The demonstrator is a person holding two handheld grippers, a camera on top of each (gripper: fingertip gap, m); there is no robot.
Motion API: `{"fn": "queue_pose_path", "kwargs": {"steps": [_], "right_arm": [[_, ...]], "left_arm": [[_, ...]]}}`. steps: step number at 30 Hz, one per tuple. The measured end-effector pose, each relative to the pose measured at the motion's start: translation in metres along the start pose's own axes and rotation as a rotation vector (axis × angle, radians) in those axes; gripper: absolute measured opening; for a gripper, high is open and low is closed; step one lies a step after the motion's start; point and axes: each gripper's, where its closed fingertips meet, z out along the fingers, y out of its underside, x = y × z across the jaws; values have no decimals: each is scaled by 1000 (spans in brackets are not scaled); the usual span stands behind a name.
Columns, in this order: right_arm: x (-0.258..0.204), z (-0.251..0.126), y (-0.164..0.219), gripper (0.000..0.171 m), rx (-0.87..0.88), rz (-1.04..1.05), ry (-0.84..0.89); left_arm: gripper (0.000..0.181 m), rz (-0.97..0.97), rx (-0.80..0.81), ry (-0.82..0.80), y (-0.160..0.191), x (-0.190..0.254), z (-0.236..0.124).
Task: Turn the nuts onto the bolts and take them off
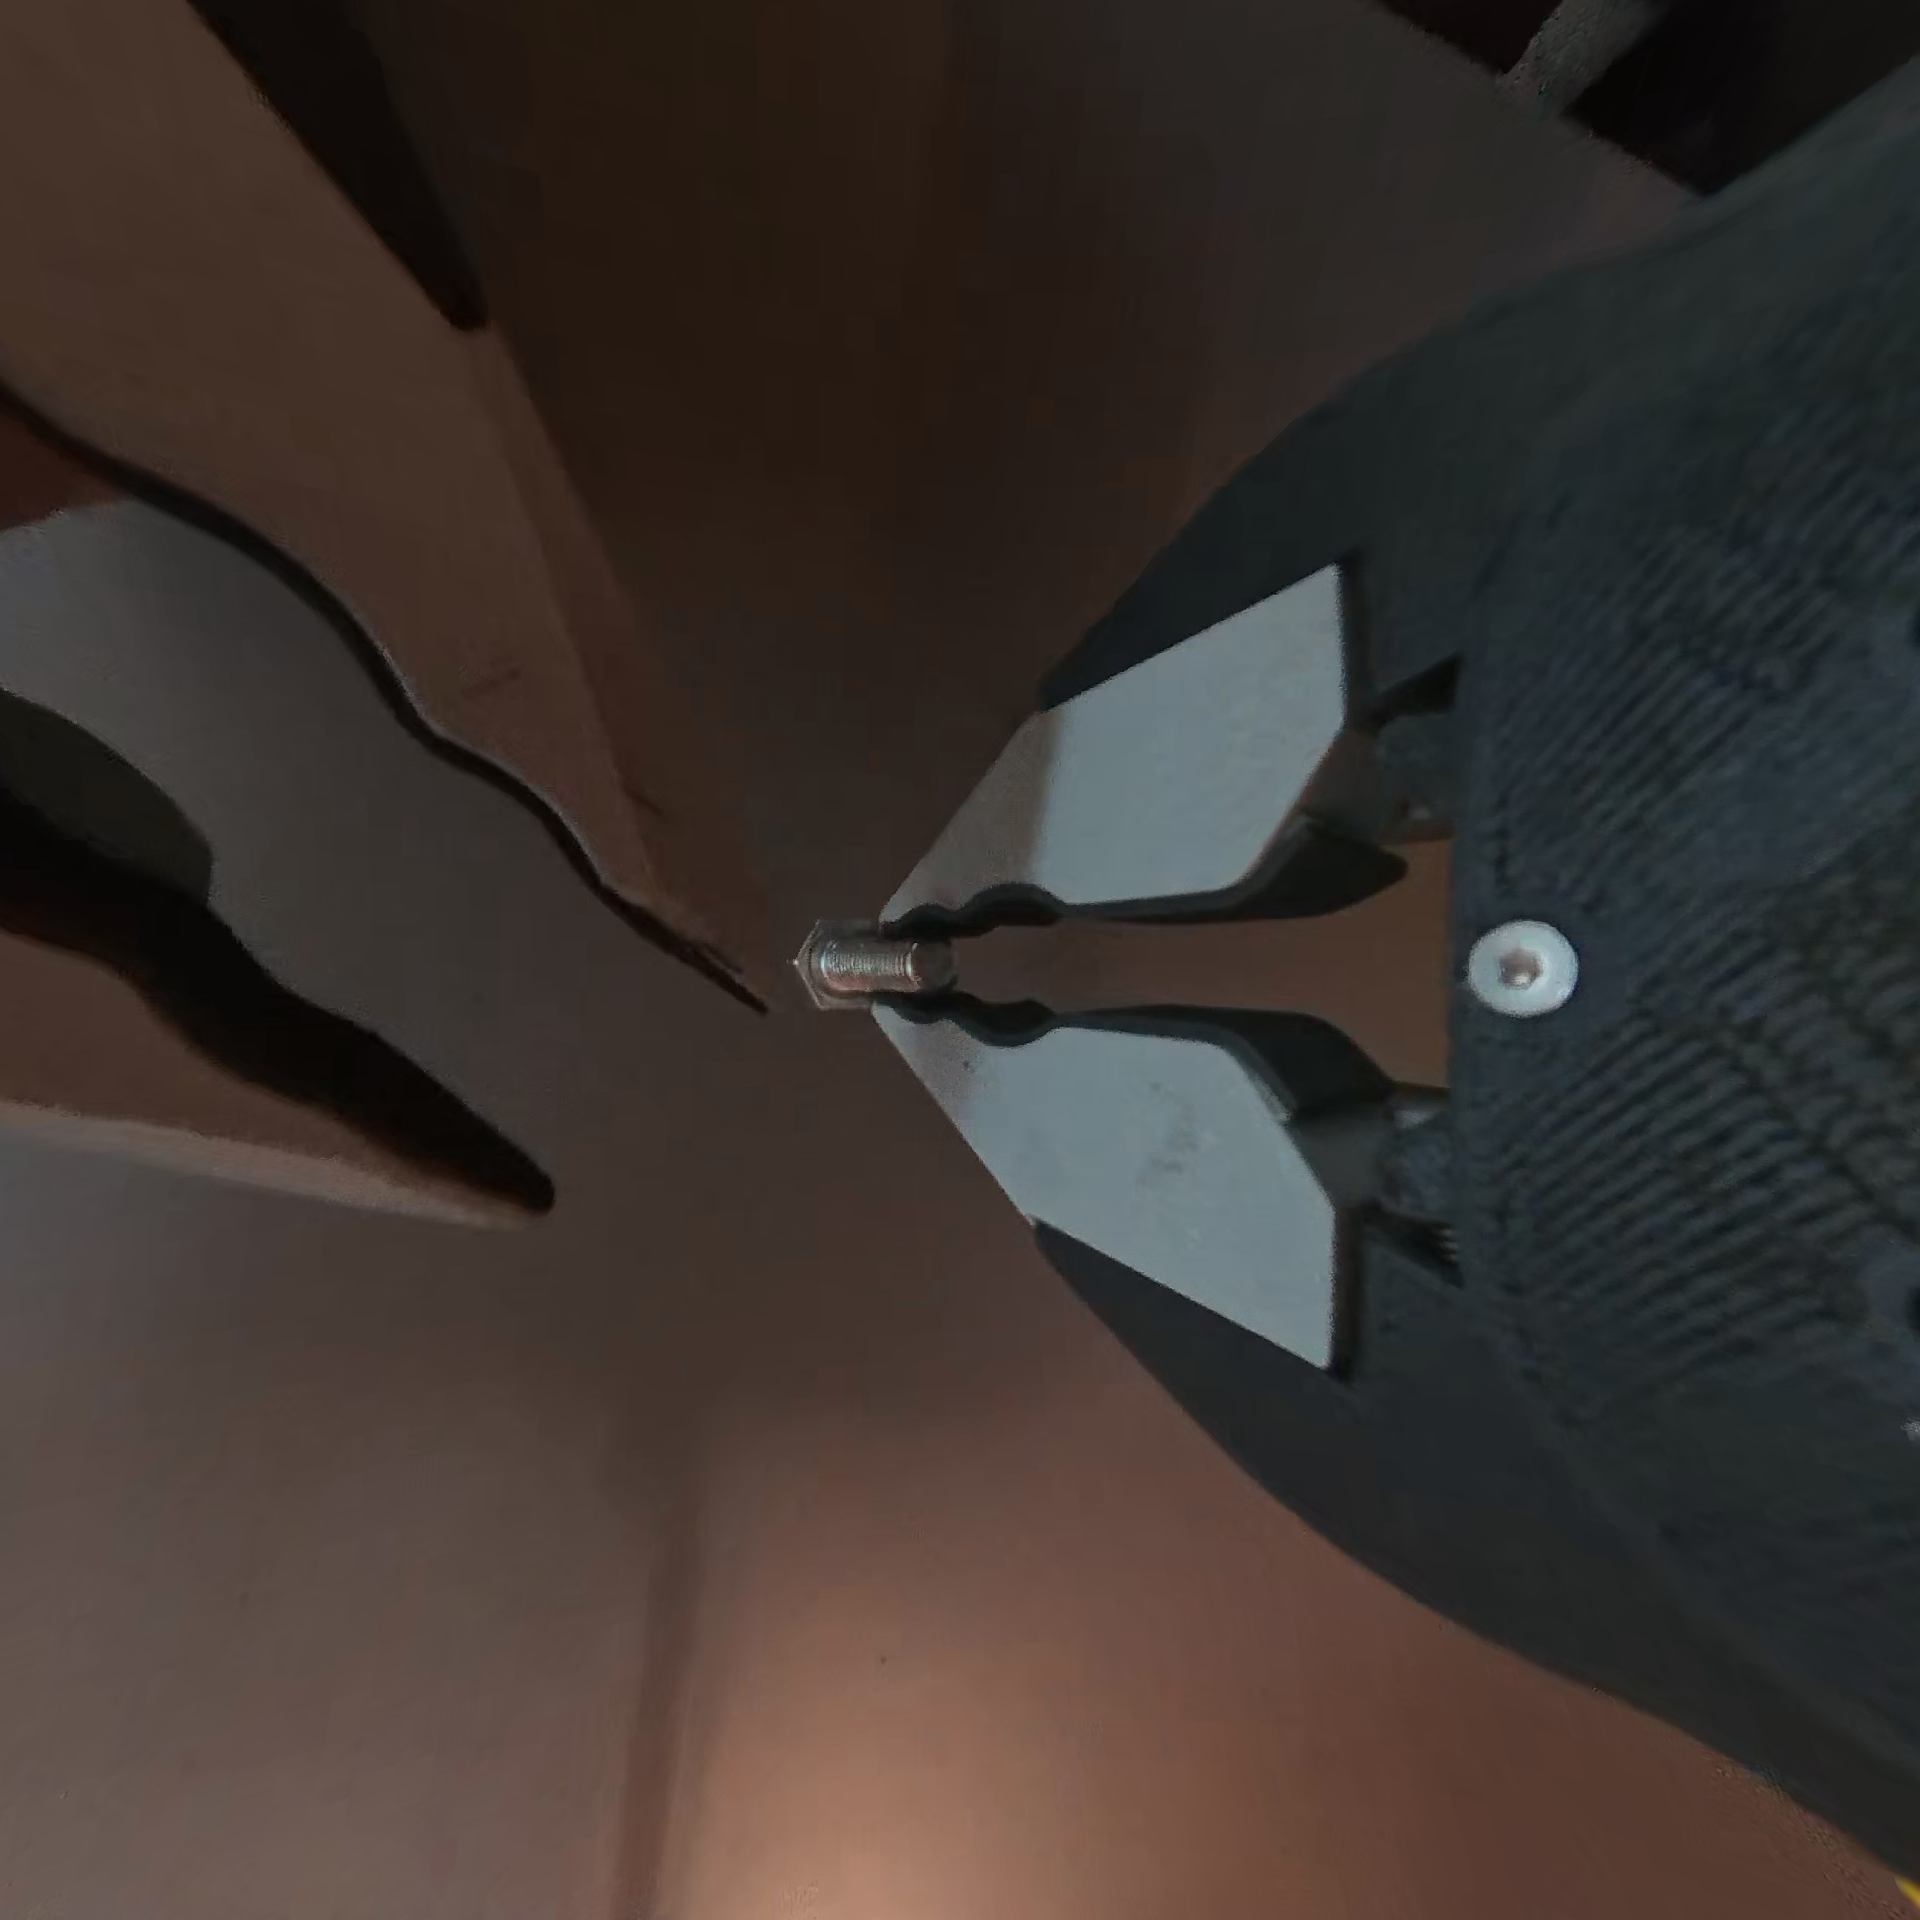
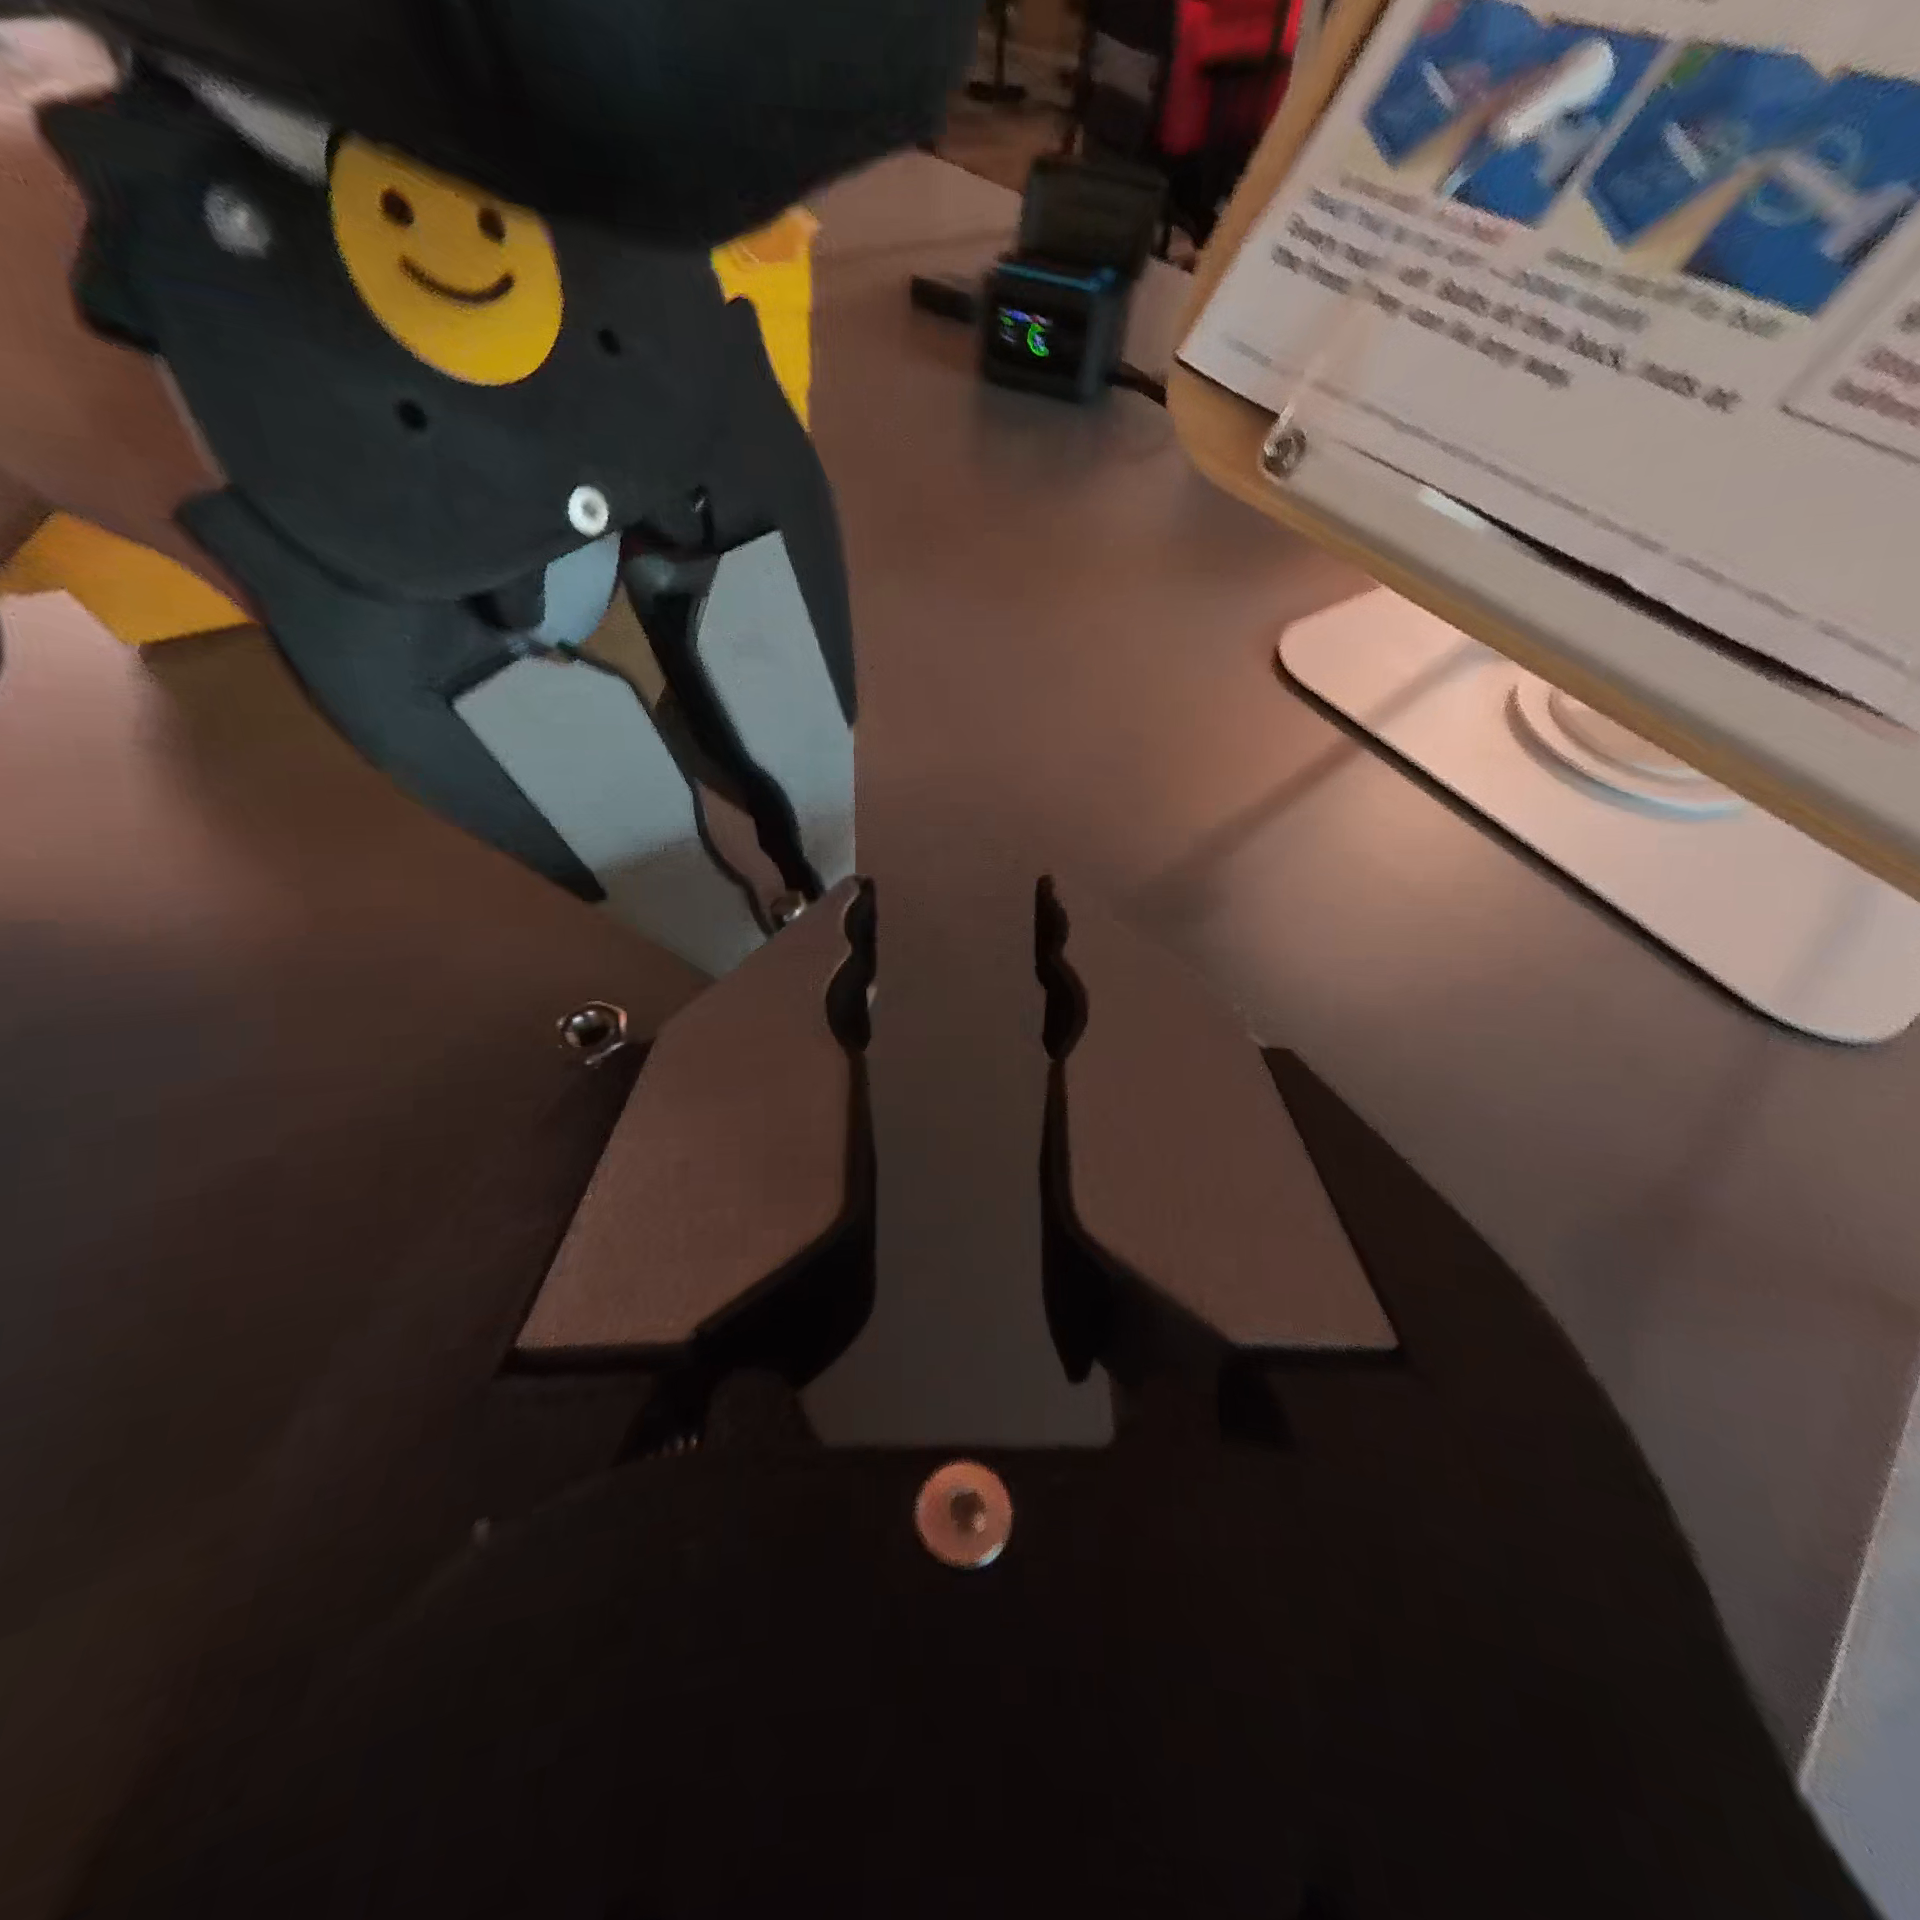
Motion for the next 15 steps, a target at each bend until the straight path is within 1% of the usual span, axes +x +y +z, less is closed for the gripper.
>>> {"fn": "queue_pose_path", "kwargs": {"steps": [2,4,8,15], "right_arm": [[9,1,7,27,-24,43,18],[18,3,15,27,-60,75,46],[25,6,26,27,-110,103,54],[27,9,29,27,-119,108,50]], "left_arm": [[7,-12,-26,30,-1,3,11],[8,-12,-19,58,-7,6,14],[8,-4,-39,30,-10,0,15],[20,-47,73,47,-21,-4,6]]}}
